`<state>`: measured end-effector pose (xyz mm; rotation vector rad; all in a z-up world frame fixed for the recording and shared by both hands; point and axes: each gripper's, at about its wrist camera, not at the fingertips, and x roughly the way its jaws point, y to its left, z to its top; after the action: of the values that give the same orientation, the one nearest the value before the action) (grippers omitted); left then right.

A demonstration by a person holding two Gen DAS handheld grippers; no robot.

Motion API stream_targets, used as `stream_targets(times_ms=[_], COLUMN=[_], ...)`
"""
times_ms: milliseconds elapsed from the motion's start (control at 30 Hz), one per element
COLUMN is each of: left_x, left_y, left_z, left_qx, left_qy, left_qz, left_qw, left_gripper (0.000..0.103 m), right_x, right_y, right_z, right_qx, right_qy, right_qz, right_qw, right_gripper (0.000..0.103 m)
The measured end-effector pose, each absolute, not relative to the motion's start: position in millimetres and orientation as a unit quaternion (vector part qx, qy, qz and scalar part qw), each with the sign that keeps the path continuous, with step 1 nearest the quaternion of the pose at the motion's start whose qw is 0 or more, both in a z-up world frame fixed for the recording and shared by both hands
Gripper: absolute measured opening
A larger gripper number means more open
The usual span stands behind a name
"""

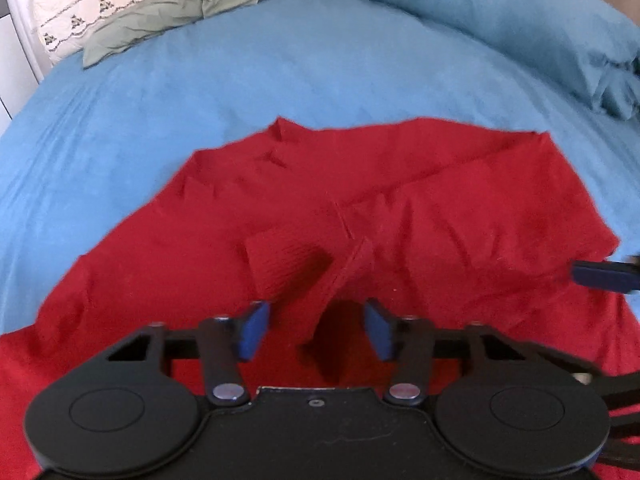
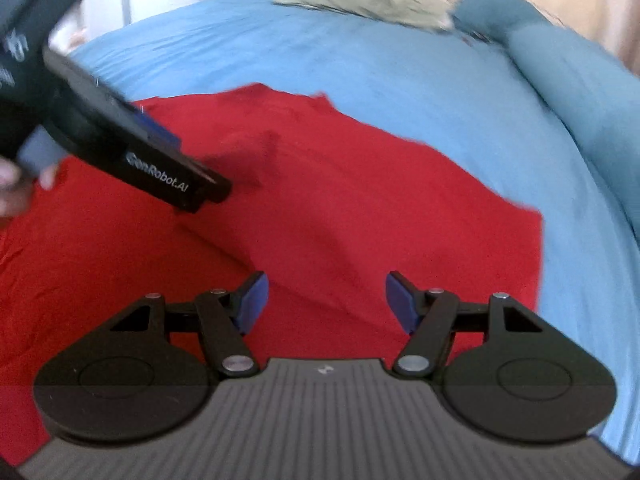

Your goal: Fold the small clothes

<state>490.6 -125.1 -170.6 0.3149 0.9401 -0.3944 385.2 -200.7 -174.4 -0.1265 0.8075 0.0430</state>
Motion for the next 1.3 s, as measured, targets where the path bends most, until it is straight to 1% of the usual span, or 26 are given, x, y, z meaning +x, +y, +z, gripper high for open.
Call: stream_targets(times_ms=[33, 67, 100, 133, 167, 200, 267, 300, 400, 467, 567, 700, 800, 933, 1033, 1133, 1200, 1233, 1267, 1300], left_x=[492, 493, 494, 494, 494, 495, 501, 503, 509, 509, 507, 499, 490, 486, 484, 481, 475, 473, 469, 467], left_y=[-128, -130, -130, -130, -128, -126, -118, -112, -99, -98, -93, -57, -28, 8, 19, 19, 22, 26, 28, 33], left_z=[-175, -176, -176, -175, -174, -173, -170, -169, -168, -171, -166, -144, -135, -152, -164, -163, -160, -159, -161, -161], left_qx=[0.156, 0.157, 0.155, 0.151, 0.148, 0.144, 0.126, 0.112, 0.069, 0.062, 0.061, -0.009, -0.022, -0.062, -0.08, -0.076, -0.068, -0.064, -0.061, -0.058], left_qy=[0.446, 0.441, 0.435, 0.429, 0.426, 0.424, 0.427, 0.426, 0.439, 0.446, 0.428, 0.391, 0.357, 0.37, 0.378, 0.375, 0.373, 0.373, 0.375, 0.381], left_qz=[-0.182, -0.178, -0.175, -0.171, -0.166, -0.155, -0.131, -0.115, -0.1, -0.107, -0.094, -0.036, 0.021, 0.049, 0.046, 0.049, 0.063, 0.074, 0.084, 0.1], left_qw=[0.862, 0.865, 0.87, 0.874, 0.877, 0.881, 0.886, 0.89, 0.89, 0.887, 0.897, 0.92, 0.934, 0.926, 0.921, 0.922, 0.923, 0.923, 0.921, 0.917], left_gripper=[0.047, 0.04, 0.038, 0.032, 0.022, 0.017, 0.008, 0.006, 0.007, 0.007, 0.005, 0.005, 0.005, 0.005, 0.006, 0.013, 0.021, 0.028, 0.034, 0.034], right_x=[380, 374, 367, 366, 365, 362, 355, 357, 352, 350, 352, 360, 364, 368, 368, 370, 376, 378, 381, 384], right_y=[-207, -214, -220, -226, -232, -236, -242, -243, -249, -252, -255, -256, -259, -258, -257, -257, -257, -258, -258, -258], right_z=[-176, -177, -178, -178, -178, -178, -180, -181, -181, -181, -182, -180, -180, -184, -184, -180, -176, -174, -173, -173], right_qx=[-0.052, -0.041, -0.031, -0.024, -0.015, -0.008, -0.002, 0.0, 0.007, 0.014, 0.034, 0.034, 0.041, 0.043, 0.045, 0.049, 0.055, 0.063, 0.073, 0.081], right_qy=[0.396, 0.399, 0.401, 0.403, 0.405, 0.406, 0.408, 0.409, 0.412, 0.415, 0.421, 0.418, 0.417, 0.419, 0.418, 0.411, 0.401, 0.396, 0.391, 0.388], right_qz=[0.012, 0.003, -0.004, -0.01, -0.014, -0.017, -0.024, -0.026, -0.039, -0.05, -0.057, -0.069, -0.077, -0.084, -0.088, -0.094, -0.097, -0.098, -0.096, -0.091], right_qw=[0.917, 0.916, 0.916, 0.915, 0.914, 0.914, 0.913, 0.912, 0.91, 0.908, 0.905, 0.905, 0.905, 0.903, 0.903, 0.905, 0.909, 0.911, 0.912, 0.914], right_gripper=[0.081, 0.081, 0.081, 0.081, 0.081, 0.081, 0.081, 0.081, 0.081, 0.081, 0.081, 0.081, 0.081, 0.081, 0.081, 0.081, 0.082, 0.083, 0.083, 0.083])
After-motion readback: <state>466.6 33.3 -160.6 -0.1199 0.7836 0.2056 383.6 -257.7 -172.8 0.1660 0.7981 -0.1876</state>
